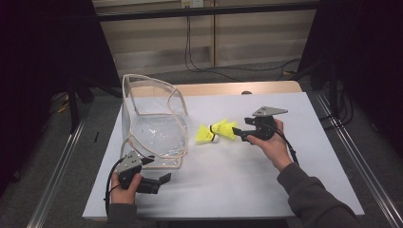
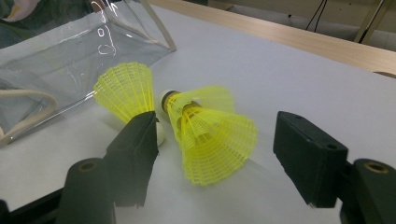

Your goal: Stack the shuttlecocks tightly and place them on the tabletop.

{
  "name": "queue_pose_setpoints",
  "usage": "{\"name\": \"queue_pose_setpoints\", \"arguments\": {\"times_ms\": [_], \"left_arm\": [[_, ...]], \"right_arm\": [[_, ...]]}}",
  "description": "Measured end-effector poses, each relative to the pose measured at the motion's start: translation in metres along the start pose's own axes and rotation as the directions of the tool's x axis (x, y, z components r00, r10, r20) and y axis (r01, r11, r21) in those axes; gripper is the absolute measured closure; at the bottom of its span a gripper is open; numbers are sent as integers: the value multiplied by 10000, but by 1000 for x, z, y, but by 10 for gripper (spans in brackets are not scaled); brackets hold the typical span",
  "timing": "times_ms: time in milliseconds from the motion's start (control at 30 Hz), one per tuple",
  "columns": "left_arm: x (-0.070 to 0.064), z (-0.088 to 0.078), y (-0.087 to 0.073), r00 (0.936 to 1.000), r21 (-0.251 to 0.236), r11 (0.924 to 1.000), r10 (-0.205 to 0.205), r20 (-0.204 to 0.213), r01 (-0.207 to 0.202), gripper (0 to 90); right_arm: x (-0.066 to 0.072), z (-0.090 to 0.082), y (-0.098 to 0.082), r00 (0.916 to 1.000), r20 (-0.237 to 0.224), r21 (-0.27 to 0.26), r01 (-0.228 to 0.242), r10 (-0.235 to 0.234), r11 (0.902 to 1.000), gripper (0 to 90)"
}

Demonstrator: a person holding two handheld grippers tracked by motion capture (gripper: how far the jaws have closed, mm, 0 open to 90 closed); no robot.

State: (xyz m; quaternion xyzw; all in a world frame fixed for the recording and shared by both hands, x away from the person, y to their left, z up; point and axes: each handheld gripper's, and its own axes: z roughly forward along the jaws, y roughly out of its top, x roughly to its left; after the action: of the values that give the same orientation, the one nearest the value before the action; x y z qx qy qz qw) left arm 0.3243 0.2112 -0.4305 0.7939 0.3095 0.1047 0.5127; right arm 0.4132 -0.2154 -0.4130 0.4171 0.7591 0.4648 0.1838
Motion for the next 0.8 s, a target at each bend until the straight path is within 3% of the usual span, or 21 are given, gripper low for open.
{"name": "queue_pose_setpoints", "arguments": {"times_ms": [800], "left_arm": [[0,1,0,10000,21,10000,57,21,-57,36]], "right_arm": [[13,9,8,9991,-388,-4,182,-182,9998,262]]}}
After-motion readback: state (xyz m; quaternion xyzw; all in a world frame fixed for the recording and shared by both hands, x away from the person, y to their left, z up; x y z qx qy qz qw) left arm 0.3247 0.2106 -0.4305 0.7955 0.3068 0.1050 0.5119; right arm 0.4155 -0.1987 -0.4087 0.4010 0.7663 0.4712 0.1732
